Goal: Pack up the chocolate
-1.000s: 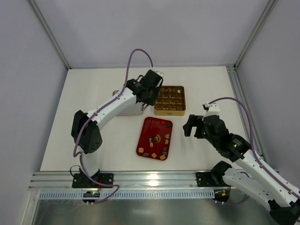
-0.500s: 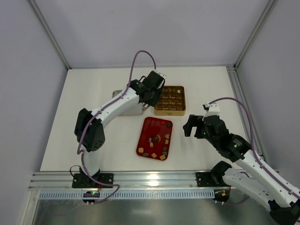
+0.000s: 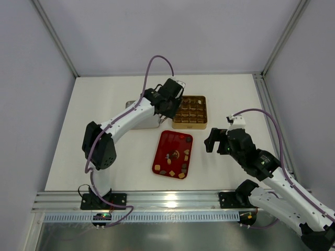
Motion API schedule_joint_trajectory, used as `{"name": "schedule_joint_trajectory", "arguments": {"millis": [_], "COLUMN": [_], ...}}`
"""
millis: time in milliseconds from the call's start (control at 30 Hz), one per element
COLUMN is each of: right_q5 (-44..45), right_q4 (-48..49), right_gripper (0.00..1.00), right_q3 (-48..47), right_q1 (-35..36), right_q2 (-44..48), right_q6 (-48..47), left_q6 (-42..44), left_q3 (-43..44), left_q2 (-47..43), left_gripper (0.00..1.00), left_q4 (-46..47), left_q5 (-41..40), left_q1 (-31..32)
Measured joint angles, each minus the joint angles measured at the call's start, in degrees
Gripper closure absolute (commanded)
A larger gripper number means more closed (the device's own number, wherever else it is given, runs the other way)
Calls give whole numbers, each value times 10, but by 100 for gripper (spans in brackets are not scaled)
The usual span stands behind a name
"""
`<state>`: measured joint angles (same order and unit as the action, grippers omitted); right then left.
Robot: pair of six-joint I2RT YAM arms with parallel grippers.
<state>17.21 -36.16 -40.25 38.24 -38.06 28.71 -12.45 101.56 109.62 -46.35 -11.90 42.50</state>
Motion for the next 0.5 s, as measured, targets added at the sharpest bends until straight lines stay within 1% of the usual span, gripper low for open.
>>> {"name": "schedule_joint_trajectory", "arguments": {"millis": [133,233,367,500], "right_q5": [0,0,0,0], "right_q4": [0,-1,-1,-1], "right_gripper": [0,0,0,0], "right_q3": [0,0,0,0], "right_q1": [0,0,0,0], "right_q2": [2,2,2,2], "right_q6": [0,0,0,0], "left_q6": [-8,-17,-34,-51], "left_q3": [-12,-42,-86,-127], "left_q2": [-35,-89,-167,-215], "left_gripper": [57,57,57,57], "left_q4": [0,0,0,0], "left_q5": [17,28,35,36], "left_q1": [1,8,34,69]}}
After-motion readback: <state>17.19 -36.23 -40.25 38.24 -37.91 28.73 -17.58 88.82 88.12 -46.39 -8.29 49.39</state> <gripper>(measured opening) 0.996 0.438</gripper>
